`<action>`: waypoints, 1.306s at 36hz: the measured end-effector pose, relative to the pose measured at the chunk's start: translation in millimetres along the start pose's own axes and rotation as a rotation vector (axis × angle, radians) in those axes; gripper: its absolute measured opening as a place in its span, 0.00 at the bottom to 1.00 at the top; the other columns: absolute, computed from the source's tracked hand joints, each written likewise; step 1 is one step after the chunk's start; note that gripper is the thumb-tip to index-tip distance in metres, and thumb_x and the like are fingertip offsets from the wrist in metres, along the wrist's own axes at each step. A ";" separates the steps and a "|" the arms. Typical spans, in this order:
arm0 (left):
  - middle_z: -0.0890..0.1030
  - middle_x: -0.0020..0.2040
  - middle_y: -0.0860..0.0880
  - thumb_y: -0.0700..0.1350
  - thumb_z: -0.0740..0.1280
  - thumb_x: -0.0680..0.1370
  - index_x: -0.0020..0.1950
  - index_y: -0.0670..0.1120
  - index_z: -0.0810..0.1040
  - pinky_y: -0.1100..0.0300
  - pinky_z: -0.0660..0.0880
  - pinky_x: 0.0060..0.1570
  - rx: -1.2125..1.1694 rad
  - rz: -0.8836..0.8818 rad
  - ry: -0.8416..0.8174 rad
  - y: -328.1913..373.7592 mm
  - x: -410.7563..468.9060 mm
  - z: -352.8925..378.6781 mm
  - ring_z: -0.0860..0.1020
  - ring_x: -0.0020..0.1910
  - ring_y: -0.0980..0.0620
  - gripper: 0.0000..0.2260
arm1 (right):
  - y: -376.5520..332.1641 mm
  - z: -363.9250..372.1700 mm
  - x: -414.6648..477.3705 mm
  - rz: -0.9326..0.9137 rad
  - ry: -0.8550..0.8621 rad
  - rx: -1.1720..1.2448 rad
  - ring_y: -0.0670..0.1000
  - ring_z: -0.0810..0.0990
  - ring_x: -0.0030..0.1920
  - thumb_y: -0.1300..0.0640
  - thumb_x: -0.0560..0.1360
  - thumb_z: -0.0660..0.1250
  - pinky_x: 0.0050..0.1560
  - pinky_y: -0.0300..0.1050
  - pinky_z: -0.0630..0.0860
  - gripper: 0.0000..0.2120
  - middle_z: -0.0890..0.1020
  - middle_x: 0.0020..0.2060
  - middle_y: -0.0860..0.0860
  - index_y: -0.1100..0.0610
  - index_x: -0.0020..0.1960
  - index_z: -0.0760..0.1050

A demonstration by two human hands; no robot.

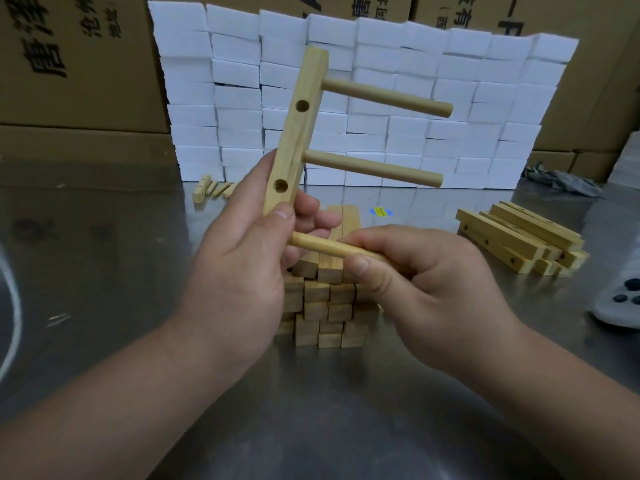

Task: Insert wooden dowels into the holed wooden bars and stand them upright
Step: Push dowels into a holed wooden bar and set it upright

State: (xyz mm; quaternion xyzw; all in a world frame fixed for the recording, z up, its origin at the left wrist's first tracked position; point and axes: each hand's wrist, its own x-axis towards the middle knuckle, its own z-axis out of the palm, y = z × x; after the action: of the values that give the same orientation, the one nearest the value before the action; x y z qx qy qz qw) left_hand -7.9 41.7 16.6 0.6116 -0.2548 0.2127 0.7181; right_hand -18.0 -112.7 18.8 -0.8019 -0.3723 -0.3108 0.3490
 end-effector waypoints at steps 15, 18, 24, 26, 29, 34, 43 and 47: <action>0.74 0.49 0.54 0.45 0.59 0.72 0.54 0.54 0.65 0.65 0.75 0.43 0.241 0.112 -0.021 -4.2 7.0 -10.0 0.77 0.45 0.59 0.11 | -9.0 3.1 3.3 0.011 0.122 -0.204 0.44 0.75 0.38 0.53 0.74 0.60 0.31 0.43 0.76 0.13 0.78 0.33 0.40 0.55 0.50 0.82; 0.75 0.49 0.60 0.54 0.61 0.69 0.52 0.58 0.68 0.67 0.74 0.41 0.389 0.143 -0.004 -5.3 6.7 -12.3 0.77 0.44 0.59 0.12 | -4.2 -2.9 3.2 0.052 0.196 -0.224 0.46 0.75 0.38 0.54 0.74 0.63 0.30 0.45 0.75 0.11 0.80 0.31 0.46 0.56 0.49 0.81; 0.76 0.46 0.62 0.53 0.61 0.70 0.51 0.67 0.68 0.74 0.72 0.38 0.576 0.116 0.047 -9.8 5.5 -10.3 0.77 0.44 0.59 0.12 | -1.3 -2.2 2.4 0.077 0.190 -0.244 0.46 0.75 0.36 0.55 0.74 0.64 0.30 0.46 0.76 0.09 0.80 0.30 0.47 0.56 0.49 0.81; 0.78 0.43 0.60 0.53 0.62 0.71 0.51 0.65 0.71 0.74 0.71 0.37 0.588 0.120 0.057 -9.2 5.4 -11.5 0.77 0.41 0.60 0.11 | -1.8 -0.9 2.1 0.072 0.192 -0.243 0.46 0.75 0.34 0.53 0.74 0.62 0.30 0.47 0.76 0.11 0.79 0.30 0.46 0.55 0.49 0.81; 0.78 0.40 0.60 0.54 0.62 0.72 0.48 0.65 0.74 0.74 0.70 0.36 0.626 0.140 0.026 -6.7 4.4 -11.0 0.77 0.40 0.61 0.08 | -1.9 -0.1 2.4 0.047 0.197 -0.246 0.45 0.75 0.36 0.53 0.74 0.60 0.30 0.45 0.76 0.13 0.79 0.30 0.44 0.55 0.48 0.81; 0.79 0.40 0.58 0.51 0.62 0.75 0.43 0.63 0.75 0.72 0.71 0.35 0.649 0.171 0.090 -4.6 2.0 -7.9 0.77 0.41 0.58 0.06 | -3.4 3.3 2.7 -0.009 0.211 -0.263 0.48 0.76 0.38 0.53 0.74 0.60 0.32 0.49 0.78 0.12 0.81 0.32 0.48 0.57 0.46 0.80; 0.84 0.40 0.56 0.48 0.60 0.80 0.47 0.53 0.80 0.69 0.75 0.34 0.269 -0.077 0.365 -3.9 14.6 -14.1 0.81 0.36 0.59 0.09 | -5.3 -2.0 0.4 -0.070 0.292 -0.070 0.41 0.76 0.40 0.53 0.75 0.55 0.41 0.31 0.72 0.13 0.75 0.36 0.39 0.54 0.56 0.73; 0.84 0.36 0.51 0.48 0.60 0.80 0.46 0.48 0.79 0.68 0.74 0.28 -0.048 -0.243 0.419 -1.4 21.4 -18.5 0.80 0.29 0.58 0.10 | -2.5 -4.8 0.5 -0.030 0.301 -0.131 0.42 0.76 0.37 0.57 0.74 0.56 0.36 0.29 0.68 0.15 0.75 0.32 0.39 0.59 0.43 0.81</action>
State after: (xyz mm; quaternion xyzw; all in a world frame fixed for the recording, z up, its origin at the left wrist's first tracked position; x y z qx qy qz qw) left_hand 11.6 59.7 26.7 0.5632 -0.0299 0.2409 0.7898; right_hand -21.0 -115.1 22.7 -0.7618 -0.3065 -0.4561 0.3430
